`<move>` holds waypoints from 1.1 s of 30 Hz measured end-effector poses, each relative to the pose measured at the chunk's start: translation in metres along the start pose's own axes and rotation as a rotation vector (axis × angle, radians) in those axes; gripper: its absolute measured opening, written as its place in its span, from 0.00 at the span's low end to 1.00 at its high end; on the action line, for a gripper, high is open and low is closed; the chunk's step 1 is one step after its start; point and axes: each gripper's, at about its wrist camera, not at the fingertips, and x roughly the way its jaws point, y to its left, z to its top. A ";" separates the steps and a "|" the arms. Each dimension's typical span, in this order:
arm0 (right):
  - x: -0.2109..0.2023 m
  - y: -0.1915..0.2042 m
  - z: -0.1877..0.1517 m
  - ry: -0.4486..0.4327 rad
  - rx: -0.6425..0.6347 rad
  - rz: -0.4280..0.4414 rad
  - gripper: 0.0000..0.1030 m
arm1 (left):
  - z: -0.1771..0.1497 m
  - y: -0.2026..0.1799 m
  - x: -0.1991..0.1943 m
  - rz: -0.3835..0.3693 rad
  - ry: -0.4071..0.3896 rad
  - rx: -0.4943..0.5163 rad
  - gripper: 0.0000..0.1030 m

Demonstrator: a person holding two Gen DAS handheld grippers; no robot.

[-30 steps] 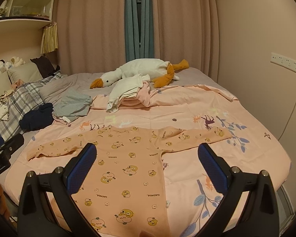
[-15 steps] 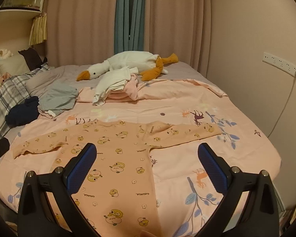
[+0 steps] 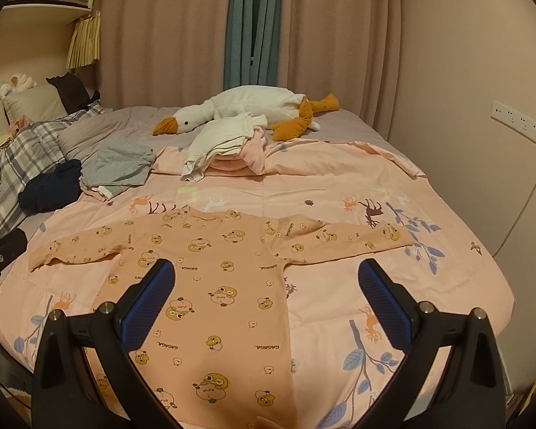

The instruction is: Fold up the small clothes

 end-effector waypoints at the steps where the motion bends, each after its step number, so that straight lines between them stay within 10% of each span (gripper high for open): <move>1: 0.000 0.001 0.000 0.001 -0.001 0.001 1.00 | 0.000 0.000 0.000 -0.001 0.000 0.000 0.99; 33: 0.000 0.007 0.001 0.010 -0.018 0.043 1.00 | 0.000 0.000 0.009 0.035 0.006 -0.017 0.99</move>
